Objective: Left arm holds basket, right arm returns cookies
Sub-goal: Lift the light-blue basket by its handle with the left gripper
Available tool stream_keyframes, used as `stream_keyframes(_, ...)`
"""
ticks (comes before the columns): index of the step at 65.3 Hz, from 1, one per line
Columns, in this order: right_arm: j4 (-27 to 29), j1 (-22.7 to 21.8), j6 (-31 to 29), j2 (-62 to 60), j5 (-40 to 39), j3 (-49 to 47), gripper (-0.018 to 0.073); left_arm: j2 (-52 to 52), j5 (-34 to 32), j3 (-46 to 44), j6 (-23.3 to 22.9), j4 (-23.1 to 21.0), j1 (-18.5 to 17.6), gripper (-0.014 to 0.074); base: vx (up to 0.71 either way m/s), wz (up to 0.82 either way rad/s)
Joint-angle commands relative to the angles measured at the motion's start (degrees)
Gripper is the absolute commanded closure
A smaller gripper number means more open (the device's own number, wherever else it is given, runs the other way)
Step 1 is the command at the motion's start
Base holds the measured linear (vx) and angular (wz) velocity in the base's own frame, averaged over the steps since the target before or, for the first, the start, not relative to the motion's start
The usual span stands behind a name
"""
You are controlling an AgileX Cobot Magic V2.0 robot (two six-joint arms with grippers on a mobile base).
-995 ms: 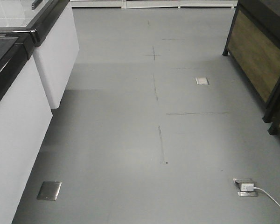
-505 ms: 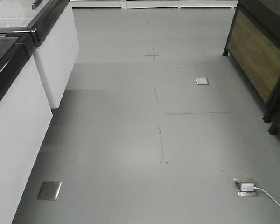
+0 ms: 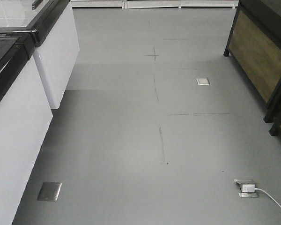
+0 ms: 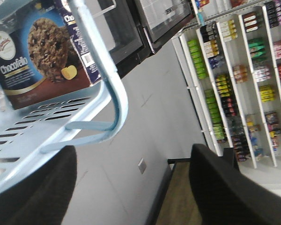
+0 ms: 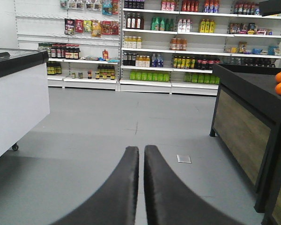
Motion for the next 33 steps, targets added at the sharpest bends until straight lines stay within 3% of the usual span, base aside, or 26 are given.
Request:
stream_keyframes(1,-0.2,-0.2,-0.4,-0.7,-4.3,1.0,0.0562,-0.1,-2.0,-1.7,2.6,-8.1,0.1,0.0033,0.0,0.0)
stream_keyframes(14,-0.2,-0.2,-0.4,-0.7,-4.3,1.0,0.0562,4.0,-3.1,-1.7,5.8,-13.2,0.1,0.0004,0.0,0.0)
stream_keyframes(33,-0.2,-0.2,-0.4,-0.7,-4.3,1.0,0.0562,9.8,-3.4,-1.7,11.6,-26.2,-0.1,0.0006,0.0,0.0)
